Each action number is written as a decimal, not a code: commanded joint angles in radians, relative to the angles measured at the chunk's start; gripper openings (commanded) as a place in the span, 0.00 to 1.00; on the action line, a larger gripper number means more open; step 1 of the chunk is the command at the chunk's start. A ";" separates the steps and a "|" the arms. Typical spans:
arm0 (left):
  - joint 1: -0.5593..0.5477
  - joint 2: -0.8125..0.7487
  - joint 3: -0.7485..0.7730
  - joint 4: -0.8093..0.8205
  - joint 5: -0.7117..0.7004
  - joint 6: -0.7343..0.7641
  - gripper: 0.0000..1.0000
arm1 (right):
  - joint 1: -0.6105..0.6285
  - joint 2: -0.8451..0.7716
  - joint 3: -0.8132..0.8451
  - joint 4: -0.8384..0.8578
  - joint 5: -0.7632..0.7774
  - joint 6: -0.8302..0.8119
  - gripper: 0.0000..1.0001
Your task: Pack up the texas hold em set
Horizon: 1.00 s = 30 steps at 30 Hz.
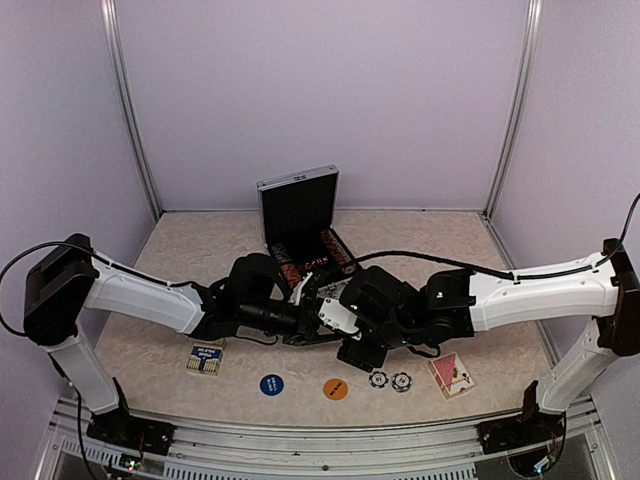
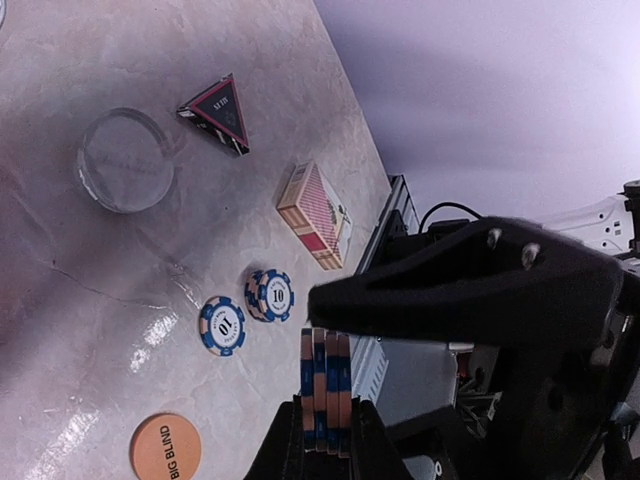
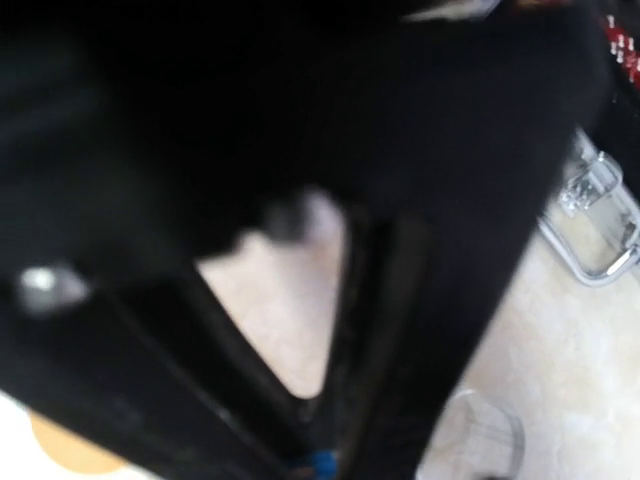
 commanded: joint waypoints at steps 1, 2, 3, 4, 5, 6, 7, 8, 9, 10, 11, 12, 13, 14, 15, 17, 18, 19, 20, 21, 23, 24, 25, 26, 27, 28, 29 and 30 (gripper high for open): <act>0.020 -0.052 0.043 -0.066 -0.039 0.073 0.00 | 0.010 -0.050 0.028 0.027 -0.013 -0.001 0.99; 0.028 -0.063 0.048 -0.099 -0.052 0.095 0.00 | 0.010 -0.065 0.028 0.027 -0.026 0.001 1.00; 0.037 -0.071 0.056 -0.134 -0.068 0.116 0.00 | 0.010 -0.084 0.025 0.028 -0.040 0.001 1.00; 0.046 -0.085 0.063 -0.170 -0.082 0.136 0.00 | 0.011 -0.102 0.022 0.032 -0.050 0.002 1.00; 0.056 -0.097 0.067 -0.198 -0.094 0.153 0.00 | 0.010 -0.125 0.019 0.038 -0.060 0.003 1.00; 0.067 -0.106 0.070 -0.222 -0.101 0.164 0.00 | 0.010 -0.149 0.010 0.044 -0.069 0.004 1.00; 0.078 -0.119 0.074 -0.252 -0.108 0.177 0.00 | 0.010 -0.173 0.001 0.050 -0.077 0.006 1.00; 0.090 -0.127 0.078 -0.277 -0.118 0.197 0.00 | 0.010 -0.200 -0.005 0.056 -0.085 0.008 1.00; 0.101 -0.138 0.088 -0.308 -0.136 0.214 0.00 | 0.009 -0.225 -0.016 0.061 -0.096 0.011 1.00; 0.114 -0.151 0.101 -0.344 -0.153 0.237 0.00 | 0.009 -0.255 -0.026 0.068 -0.100 0.014 1.00; 0.125 -0.157 0.118 -0.381 -0.172 0.265 0.00 | 0.008 -0.285 -0.038 0.075 -0.101 0.021 1.00; 0.135 -0.164 0.143 -0.422 -0.197 0.300 0.00 | 0.007 -0.312 -0.052 0.082 -0.099 0.026 1.00; 0.146 -0.168 0.168 -0.486 -0.230 0.336 0.00 | 0.004 -0.341 -0.063 0.087 -0.097 0.030 1.00; 0.155 -0.168 0.194 -0.531 -0.253 0.372 0.00 | 0.003 -0.364 -0.077 0.092 -0.091 0.035 1.00; 0.165 -0.165 0.224 -0.573 -0.270 0.412 0.00 | 0.000 -0.387 -0.090 0.099 -0.081 0.038 1.00; 0.183 -0.139 0.289 -0.654 -0.312 0.489 0.00 | -0.003 -0.420 -0.113 0.105 -0.066 0.042 1.00; 0.191 -0.125 0.326 -0.697 -0.333 0.528 0.00 | -0.001 -0.429 -0.121 0.106 -0.061 0.044 1.00; 0.196 -0.102 0.365 -0.739 -0.350 0.563 0.00 | -0.002 -0.436 -0.133 0.106 -0.060 0.043 1.00; 0.199 -0.084 0.405 -0.782 -0.370 0.604 0.00 | -0.001 -0.438 -0.141 0.105 -0.059 0.046 1.00; 0.200 -0.054 0.438 -0.815 -0.396 0.642 0.00 | -0.001 -0.437 -0.147 0.104 -0.058 0.048 1.00; 0.206 -0.011 0.503 -0.879 -0.423 0.715 0.00 | -0.003 -0.437 -0.160 0.108 -0.065 0.052 1.00; 0.209 0.019 0.530 -0.910 -0.434 0.763 0.00 | -0.002 -0.439 -0.166 0.110 -0.069 0.053 1.00; 0.212 0.037 0.557 -0.937 -0.442 0.789 0.00 | -0.002 -0.440 -0.176 0.116 -0.072 0.053 1.00; 0.216 0.061 0.580 -0.959 -0.439 0.816 0.00 | -0.002 -0.445 -0.182 0.122 -0.076 0.053 1.00; 0.218 0.078 0.601 -0.976 -0.444 0.839 0.00 | -0.002 -0.449 -0.188 0.128 -0.080 0.053 1.00; 0.219 0.101 0.619 -0.988 -0.453 0.861 0.00 | -0.002 -0.455 -0.193 0.130 -0.086 0.053 1.00; 0.219 0.115 0.623 -0.992 -0.463 0.880 0.00 | -0.002 -0.459 -0.197 0.132 -0.090 0.053 1.00; 0.220 0.121 0.624 -0.992 -0.480 0.896 0.00 | -0.002 -0.464 -0.200 0.134 -0.093 0.053 1.00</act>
